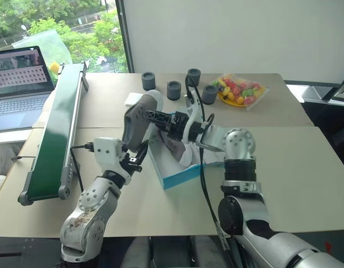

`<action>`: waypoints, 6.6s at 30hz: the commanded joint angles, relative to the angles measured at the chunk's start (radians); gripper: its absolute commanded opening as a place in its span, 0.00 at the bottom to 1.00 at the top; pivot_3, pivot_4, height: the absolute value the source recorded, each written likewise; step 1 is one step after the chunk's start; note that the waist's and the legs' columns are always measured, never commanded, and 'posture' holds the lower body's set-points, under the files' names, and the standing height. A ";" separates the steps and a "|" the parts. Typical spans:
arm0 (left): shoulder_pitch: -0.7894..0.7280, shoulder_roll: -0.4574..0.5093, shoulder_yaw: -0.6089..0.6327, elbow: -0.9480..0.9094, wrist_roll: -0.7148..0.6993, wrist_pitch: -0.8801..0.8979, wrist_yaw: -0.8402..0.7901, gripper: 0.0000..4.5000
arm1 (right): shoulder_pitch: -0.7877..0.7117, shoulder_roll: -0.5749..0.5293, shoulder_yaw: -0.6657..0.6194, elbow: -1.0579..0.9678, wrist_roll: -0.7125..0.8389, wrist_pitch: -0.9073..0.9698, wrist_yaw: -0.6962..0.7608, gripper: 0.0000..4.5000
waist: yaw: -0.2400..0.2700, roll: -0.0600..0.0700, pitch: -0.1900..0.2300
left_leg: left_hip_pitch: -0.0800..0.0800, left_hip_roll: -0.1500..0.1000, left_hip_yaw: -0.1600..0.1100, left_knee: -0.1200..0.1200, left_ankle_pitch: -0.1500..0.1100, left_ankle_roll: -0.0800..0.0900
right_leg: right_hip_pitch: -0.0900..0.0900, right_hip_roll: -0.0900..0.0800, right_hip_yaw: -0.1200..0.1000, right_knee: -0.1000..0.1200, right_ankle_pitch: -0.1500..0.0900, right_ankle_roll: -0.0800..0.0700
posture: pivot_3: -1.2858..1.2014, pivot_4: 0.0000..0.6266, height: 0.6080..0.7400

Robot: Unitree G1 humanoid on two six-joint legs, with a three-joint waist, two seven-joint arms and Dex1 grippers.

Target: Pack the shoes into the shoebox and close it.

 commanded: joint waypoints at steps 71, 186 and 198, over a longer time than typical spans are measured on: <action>0.320 0.573 0.204 -0.109 -0.004 -0.147 -0.601 1.00 | -0.497 -0.232 0.509 0.564 -0.502 -0.115 0.511 0.95 | -0.024 0.010 0.006 | 0.001 0.001 0.000 -0.003 0.000 0.000 | -0.002 0.001 0.000 0.000 -0.001 -0.001 | 0.52 0.24 0.89; -0.044 0.584 0.069 0.027 -0.036 -0.051 -0.634 1.00 | 0.134 -0.432 0.625 -0.334 -0.360 -0.539 0.459 0.00 | 0.001 0.011 0.007 | 0.002 0.000 0.002 0.000 -0.001 0.002 | 0.002 -0.001 0.001 -0.001 -0.003 0.002 | 0.52 0.24 0.89; 0.018 0.566 0.096 -0.025 -0.040 -0.041 -0.575 1.00 | -0.162 -0.202 0.518 0.192 -0.505 -0.848 0.374 0.00 | 0.004 0.010 0.006 | 0.003 0.001 0.002 -0.003 -0.001 0.002 | 0.000 -0.001 0.001 -0.001 -0.002 0.001 | 0.52 0.24 0.89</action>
